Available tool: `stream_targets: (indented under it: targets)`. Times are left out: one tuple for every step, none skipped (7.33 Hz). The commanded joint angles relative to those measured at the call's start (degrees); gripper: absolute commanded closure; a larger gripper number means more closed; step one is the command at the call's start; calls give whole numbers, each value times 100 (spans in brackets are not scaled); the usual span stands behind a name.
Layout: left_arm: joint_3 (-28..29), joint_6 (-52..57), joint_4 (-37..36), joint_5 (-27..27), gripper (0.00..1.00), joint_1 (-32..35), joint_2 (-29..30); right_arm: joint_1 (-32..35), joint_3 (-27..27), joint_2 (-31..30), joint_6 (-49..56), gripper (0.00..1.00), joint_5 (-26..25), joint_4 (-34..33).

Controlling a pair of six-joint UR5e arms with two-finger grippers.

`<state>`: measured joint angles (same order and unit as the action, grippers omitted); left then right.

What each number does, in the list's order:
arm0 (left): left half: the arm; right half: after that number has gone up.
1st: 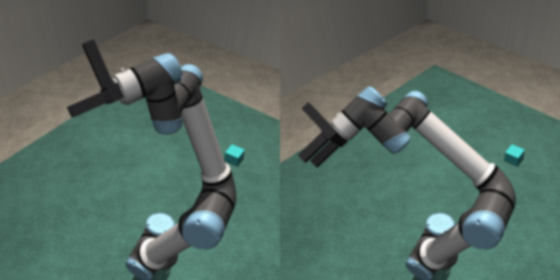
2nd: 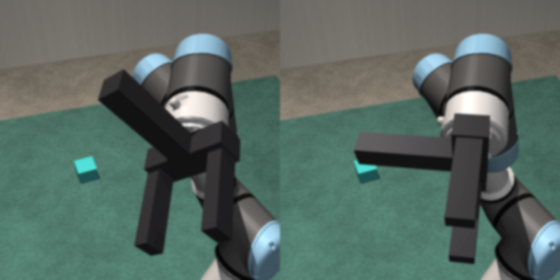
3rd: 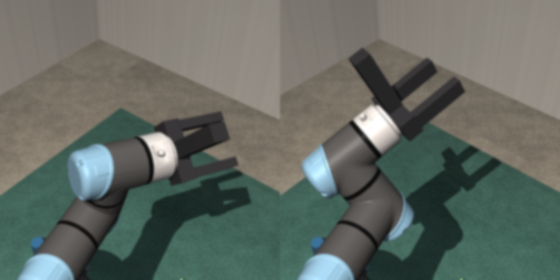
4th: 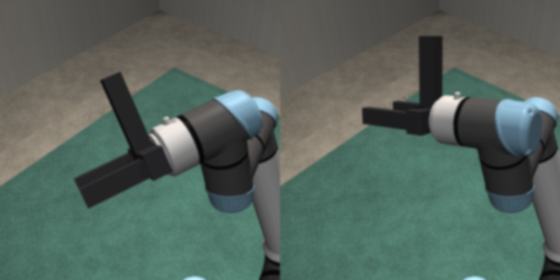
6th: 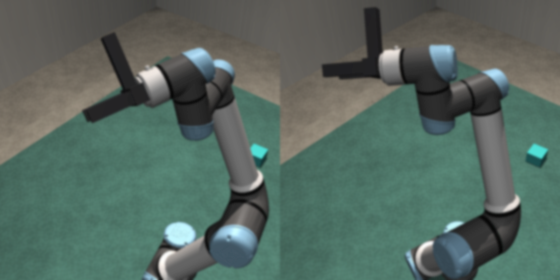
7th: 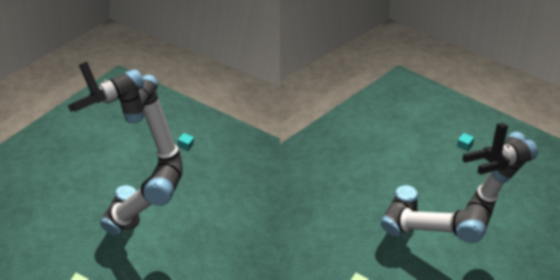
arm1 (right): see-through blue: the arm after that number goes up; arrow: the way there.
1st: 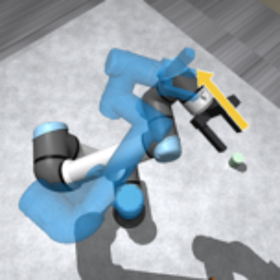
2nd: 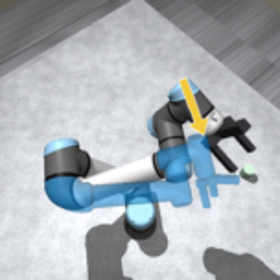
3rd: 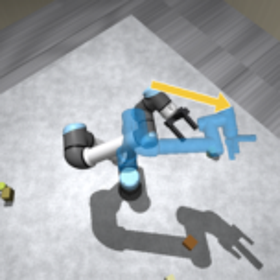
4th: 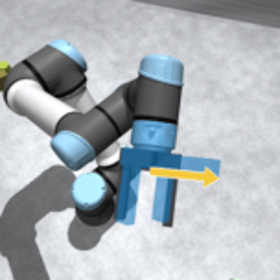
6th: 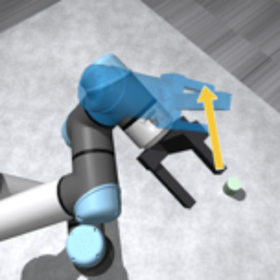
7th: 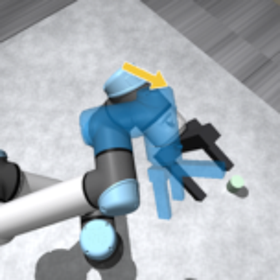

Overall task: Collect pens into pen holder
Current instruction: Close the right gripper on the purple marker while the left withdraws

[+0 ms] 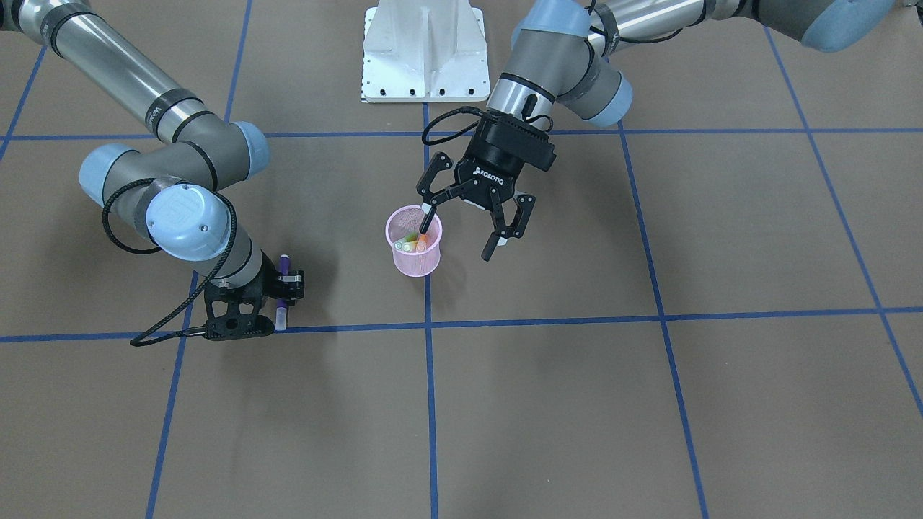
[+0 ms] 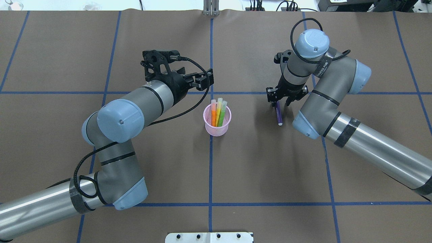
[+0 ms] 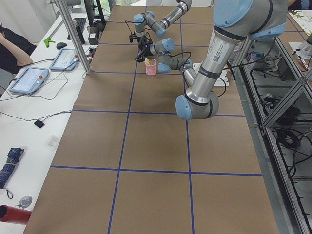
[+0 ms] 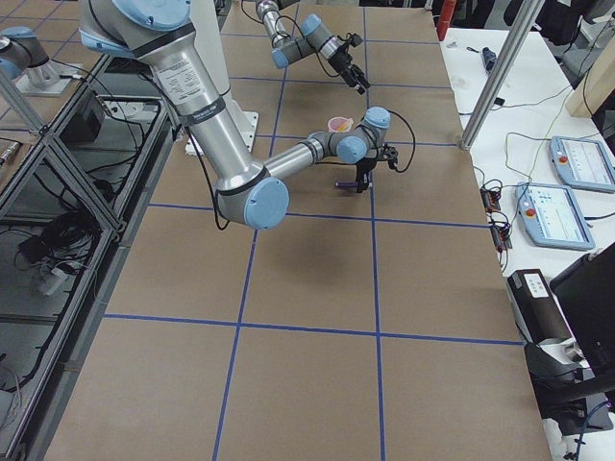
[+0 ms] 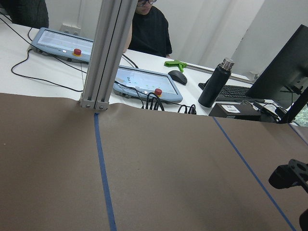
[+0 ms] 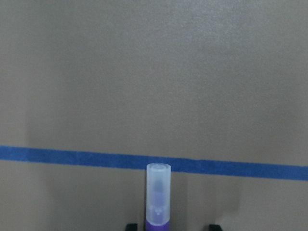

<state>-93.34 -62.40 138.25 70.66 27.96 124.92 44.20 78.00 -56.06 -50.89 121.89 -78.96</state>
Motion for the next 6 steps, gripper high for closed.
stream_targets:
  targets:
    - [0, 0, 0, 9, 0, 8, -11, -25, -21, 8, 0, 43, -76, -5]
    - [0, 0, 0, 9, 0, 8, -11, -25, -39, 16, 0, 43, -86, -5]
    - [0, -9, 0, 9, 0, 8, -11, -25, -39, 16, 0, 45, -86, -5]
    - [0, 0, 0, 9, 0, 8, -11, -34, -39, 25, 0, 45, -95, -5]
    - [0, 0, 0, 9, 1, 8, -20, -34, -56, 60, 0, 45, -95, -5]
    - [0, 0, 0, 9, 1, 8, -20, -51, -91, 69, -9, 47, -112, -5]
